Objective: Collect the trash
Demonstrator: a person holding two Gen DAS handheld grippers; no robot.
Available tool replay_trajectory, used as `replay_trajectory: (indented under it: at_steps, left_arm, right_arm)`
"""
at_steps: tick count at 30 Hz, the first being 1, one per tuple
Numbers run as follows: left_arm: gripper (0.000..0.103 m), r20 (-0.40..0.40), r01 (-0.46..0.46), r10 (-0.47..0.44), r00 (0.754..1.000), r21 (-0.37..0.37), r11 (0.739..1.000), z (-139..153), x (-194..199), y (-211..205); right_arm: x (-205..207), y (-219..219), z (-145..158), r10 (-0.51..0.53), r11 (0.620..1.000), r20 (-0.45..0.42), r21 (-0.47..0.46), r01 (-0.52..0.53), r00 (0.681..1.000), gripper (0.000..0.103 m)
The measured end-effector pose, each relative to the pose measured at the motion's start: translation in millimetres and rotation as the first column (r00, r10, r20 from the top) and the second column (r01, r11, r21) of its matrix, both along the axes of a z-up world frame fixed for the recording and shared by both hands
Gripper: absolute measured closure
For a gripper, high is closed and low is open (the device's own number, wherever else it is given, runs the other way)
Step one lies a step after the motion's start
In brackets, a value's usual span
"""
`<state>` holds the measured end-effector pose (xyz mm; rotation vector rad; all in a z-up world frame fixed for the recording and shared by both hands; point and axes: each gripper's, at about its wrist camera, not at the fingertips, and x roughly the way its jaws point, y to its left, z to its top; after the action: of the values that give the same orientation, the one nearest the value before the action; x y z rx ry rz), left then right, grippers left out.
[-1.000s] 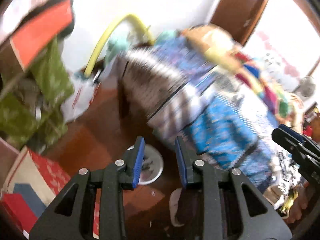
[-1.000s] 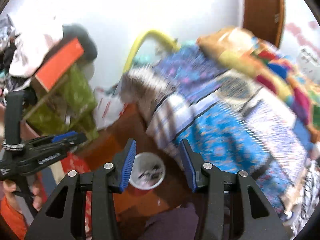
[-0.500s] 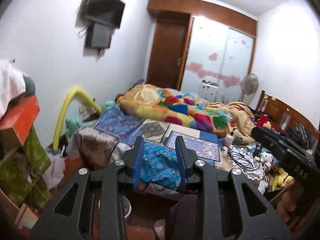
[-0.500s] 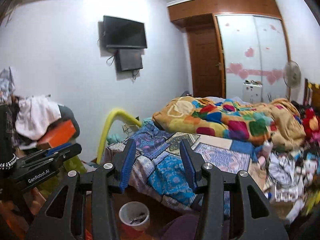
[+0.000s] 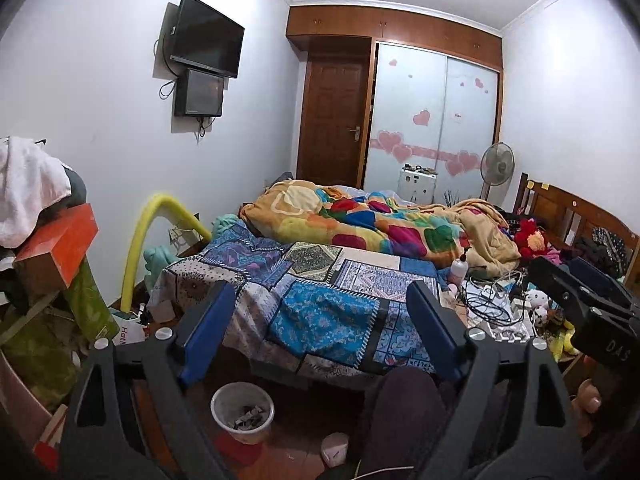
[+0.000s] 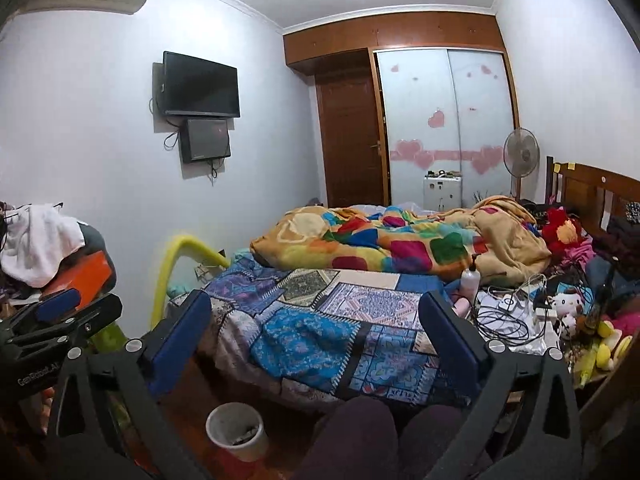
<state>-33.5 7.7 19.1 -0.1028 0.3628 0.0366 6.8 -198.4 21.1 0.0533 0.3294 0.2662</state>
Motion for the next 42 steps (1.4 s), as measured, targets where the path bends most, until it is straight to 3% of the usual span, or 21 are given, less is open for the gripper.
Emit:
replay_trajectory:
  at_steps: [11, 35, 42]
  left_arm:
    - [0.015, -0.018, -0.004, 0.004, 1.000, 0.022, 1.000, -7.5, -1.8, -1.0]
    - [0.015, -0.029, -0.015, 0.015, 0.999, 0.013, 1.000, -12.3, -4.8, -0.3]
    - [0.007, -0.012, -0.025, 0.025, 1.000, 0.018, 1.000, -11.2, -8.0, 0.2]
  right_arm:
    - [-16.9, 7.3, -1.3, 0.012, 0.999, 0.020, -0.052, -0.011, 1.000, 0.000]
    - [-19.9, 8.4, -3.6, 0.037, 0.997, 0.000, -0.065, -0.036, 0.999, 0.000]
    - [-19.5, 8.1, -1.9, 0.040, 0.997, 0.003, -0.070, -0.040, 0.999, 0.000]
